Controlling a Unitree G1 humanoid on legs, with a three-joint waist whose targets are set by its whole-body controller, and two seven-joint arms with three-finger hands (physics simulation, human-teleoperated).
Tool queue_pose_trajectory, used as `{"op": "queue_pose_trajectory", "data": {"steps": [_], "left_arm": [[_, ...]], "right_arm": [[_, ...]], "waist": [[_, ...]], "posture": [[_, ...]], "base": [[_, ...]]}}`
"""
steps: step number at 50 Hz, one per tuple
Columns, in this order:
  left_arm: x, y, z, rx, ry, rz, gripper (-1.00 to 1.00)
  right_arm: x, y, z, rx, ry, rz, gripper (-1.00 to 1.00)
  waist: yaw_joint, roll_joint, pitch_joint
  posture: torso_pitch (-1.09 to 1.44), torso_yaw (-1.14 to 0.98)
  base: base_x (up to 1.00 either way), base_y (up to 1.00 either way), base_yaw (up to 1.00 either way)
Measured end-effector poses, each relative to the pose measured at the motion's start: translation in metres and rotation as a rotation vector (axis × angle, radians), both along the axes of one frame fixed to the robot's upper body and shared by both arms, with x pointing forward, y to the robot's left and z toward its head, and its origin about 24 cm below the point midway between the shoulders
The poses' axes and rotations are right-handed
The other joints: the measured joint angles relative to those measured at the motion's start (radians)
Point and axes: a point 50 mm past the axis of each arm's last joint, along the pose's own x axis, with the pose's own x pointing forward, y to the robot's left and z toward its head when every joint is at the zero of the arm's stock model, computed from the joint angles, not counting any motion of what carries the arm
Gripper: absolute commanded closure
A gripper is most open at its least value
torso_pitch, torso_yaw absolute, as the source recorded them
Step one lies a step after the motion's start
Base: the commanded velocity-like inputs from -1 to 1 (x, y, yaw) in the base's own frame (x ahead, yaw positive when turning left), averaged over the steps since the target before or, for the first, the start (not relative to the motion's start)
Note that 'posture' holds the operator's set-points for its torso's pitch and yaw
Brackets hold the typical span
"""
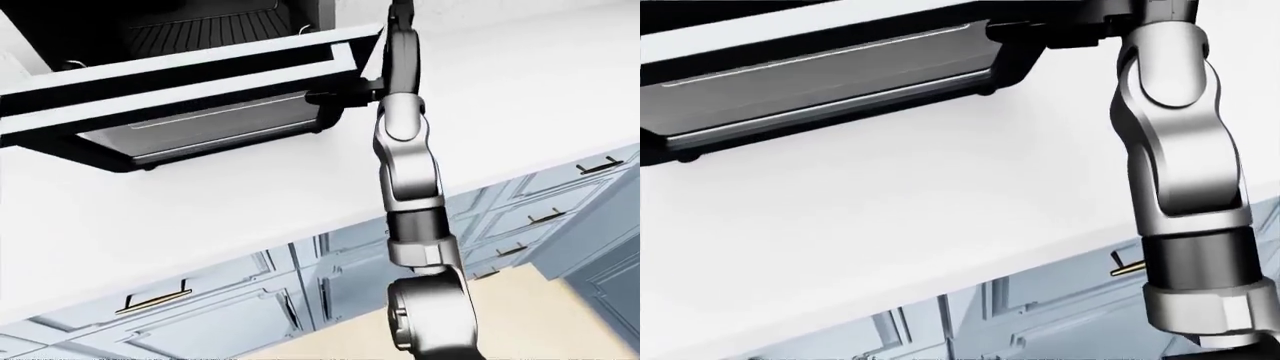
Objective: Close the toaster oven door.
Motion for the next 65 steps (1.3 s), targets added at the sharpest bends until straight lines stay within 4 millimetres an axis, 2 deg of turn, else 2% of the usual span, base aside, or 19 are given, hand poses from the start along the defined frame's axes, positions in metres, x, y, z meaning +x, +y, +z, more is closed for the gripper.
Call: {"op": "queue_pose_trajectory", "data": {"steps": [12,23,29,34,42,49,65], "left_arm": [[-0.002,-0.005,-0.004,0.004,0.004,-0.004,-1.00],[-0.016,-0.026,-0.008,0.024,-0.002,-0.039,-1.00],[-0.024,-0.031,0.002,0.047,-0.033,-0.036,-1.00],[-0.027,-0.038,0.001,0.043,-0.041,-0.046,-1.00],[-0.035,-0.058,0.004,0.044,-0.049,-0.101,-1.00],[-0.045,-0.078,-0.007,0.034,-0.037,-0.164,-1.00],[-0.059,-0.104,-0.019,0.040,-0.022,-0.240,-1.00]], "right_arm": [[0.018,0.003,0.003,-0.019,0.006,-0.005,-1.00],[0.023,0.001,0.009,-0.048,-0.003,-0.014,-1.00],[0.026,0.002,0.010,-0.054,-0.002,-0.012,-1.00],[0.028,0.002,0.011,-0.058,-0.008,-0.019,-1.00],[0.030,0.004,0.015,-0.067,-0.008,-0.016,-1.00],[0.030,0.002,0.018,-0.070,-0.019,-0.020,-1.00],[0.033,0.000,0.025,-0.089,-0.025,-0.027,-1.00]], "waist": [[-0.001,0.005,0.002],[0.002,0.002,0.006],[0.001,-0.002,0.005],[0.003,0.001,0.005],[0.001,0.000,0.007],[0.004,-0.002,0.007],[0.007,-0.013,0.007]], "posture": [[0.00,0.00],[0.00,0.00],[0.00,0.00],[0.00,0.00],[0.00,0.00],[0.00,0.00],[0.00,0.00]], "base": [[0.00,0.00,0.00],[0.00,0.00,0.00],[0.00,0.00,0.00],[0.00,0.00,0.00],[0.00,0.00,0.00],[0.00,0.00,0.00],[0.00,0.00,0.00]]}}
